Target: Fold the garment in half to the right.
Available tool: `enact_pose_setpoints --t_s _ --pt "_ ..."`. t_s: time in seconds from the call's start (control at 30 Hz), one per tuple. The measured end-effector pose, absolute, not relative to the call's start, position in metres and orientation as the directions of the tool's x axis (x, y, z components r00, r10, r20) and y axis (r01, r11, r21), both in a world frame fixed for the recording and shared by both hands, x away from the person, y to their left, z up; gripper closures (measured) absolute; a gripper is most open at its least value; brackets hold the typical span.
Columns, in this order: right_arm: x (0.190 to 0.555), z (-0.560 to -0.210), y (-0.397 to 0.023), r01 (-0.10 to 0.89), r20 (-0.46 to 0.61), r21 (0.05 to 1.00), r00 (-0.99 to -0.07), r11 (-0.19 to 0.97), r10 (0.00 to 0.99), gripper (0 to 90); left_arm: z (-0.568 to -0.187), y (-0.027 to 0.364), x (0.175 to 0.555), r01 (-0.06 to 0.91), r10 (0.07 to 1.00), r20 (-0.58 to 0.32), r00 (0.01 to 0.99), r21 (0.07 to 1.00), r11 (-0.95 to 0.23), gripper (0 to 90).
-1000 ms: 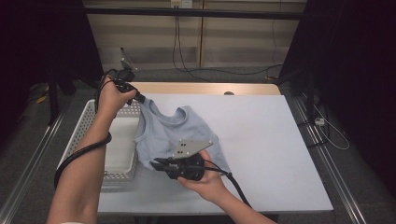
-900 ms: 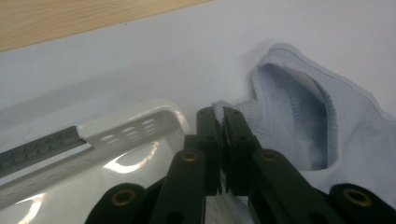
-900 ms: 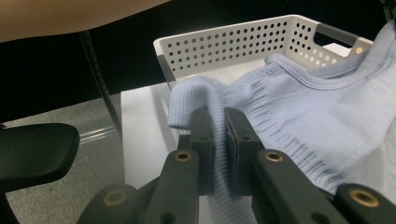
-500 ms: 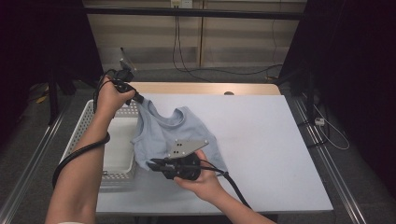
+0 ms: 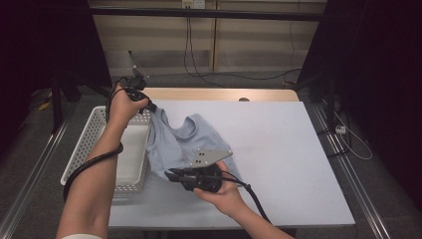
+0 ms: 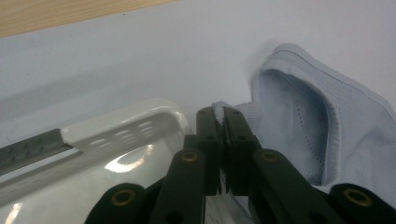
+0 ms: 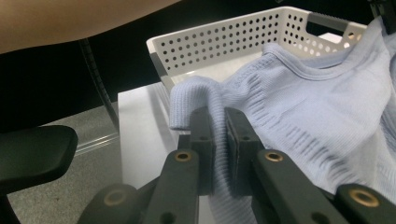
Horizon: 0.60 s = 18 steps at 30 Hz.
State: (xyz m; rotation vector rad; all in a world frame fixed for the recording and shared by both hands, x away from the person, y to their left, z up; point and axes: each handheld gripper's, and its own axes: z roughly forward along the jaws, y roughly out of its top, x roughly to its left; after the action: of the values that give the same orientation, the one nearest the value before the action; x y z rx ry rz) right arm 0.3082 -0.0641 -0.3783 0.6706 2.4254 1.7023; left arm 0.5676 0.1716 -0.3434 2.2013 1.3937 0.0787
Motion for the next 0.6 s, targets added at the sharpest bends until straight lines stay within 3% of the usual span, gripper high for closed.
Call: enact_pose_setpoints --t_s 0.6 --pt "0.307 -0.384 -0.068 0.321 0.199 0.911 -0.891 0.258 0.407 83.7 -0.343 0.168 0.567 0.816 0.852 -0.209 0.48 0.464 -0.346 86.6"
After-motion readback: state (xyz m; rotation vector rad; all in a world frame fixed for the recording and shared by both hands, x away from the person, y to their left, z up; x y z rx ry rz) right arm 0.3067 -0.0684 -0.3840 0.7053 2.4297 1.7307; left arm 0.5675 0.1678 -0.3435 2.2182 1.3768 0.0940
